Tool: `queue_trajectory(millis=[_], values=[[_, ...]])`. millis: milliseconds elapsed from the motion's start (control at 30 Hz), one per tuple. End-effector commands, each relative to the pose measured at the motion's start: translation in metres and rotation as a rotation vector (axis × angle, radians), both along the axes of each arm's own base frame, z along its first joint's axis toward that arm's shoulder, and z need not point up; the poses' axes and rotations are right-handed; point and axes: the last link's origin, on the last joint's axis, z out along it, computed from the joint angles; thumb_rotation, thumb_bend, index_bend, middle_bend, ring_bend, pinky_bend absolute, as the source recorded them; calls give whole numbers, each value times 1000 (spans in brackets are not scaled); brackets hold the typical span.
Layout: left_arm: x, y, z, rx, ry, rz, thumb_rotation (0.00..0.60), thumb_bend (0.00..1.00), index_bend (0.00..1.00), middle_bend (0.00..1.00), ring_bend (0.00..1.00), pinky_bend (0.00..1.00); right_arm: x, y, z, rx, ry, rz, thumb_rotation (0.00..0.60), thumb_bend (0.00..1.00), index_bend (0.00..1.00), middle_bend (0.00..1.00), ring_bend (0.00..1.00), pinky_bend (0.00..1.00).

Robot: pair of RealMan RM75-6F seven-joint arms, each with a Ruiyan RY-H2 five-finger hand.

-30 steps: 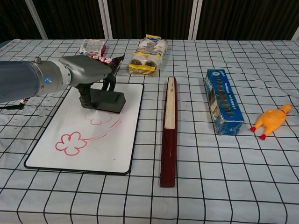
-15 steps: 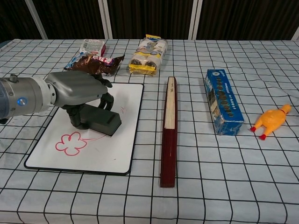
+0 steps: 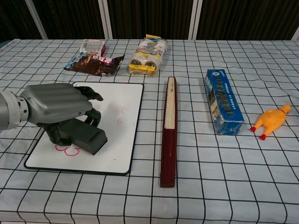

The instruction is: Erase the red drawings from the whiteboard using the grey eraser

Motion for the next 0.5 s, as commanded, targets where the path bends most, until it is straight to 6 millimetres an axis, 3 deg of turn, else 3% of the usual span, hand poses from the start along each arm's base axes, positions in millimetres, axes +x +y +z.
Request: queue_trajectory(millis=[33, 300, 500], values=[[-5, -9, 3, -16, 7, -13, 600, 363, 431, 486, 0, 0, 0, 0, 0, 1, 1, 0, 600, 170, 10, 56, 142, 187], [-14, -19, 12, -16, 24, -47, 600, 363, 430, 486, 0, 0, 1, 0, -1, 1, 2, 2, 600, 170, 10, 56, 142, 187], [-17, -12, 12, 6, 28, -49, 600, 363, 430, 486, 0, 0, 1, 0, -1, 0, -1, 0, 600, 170, 10, 56, 142, 187]])
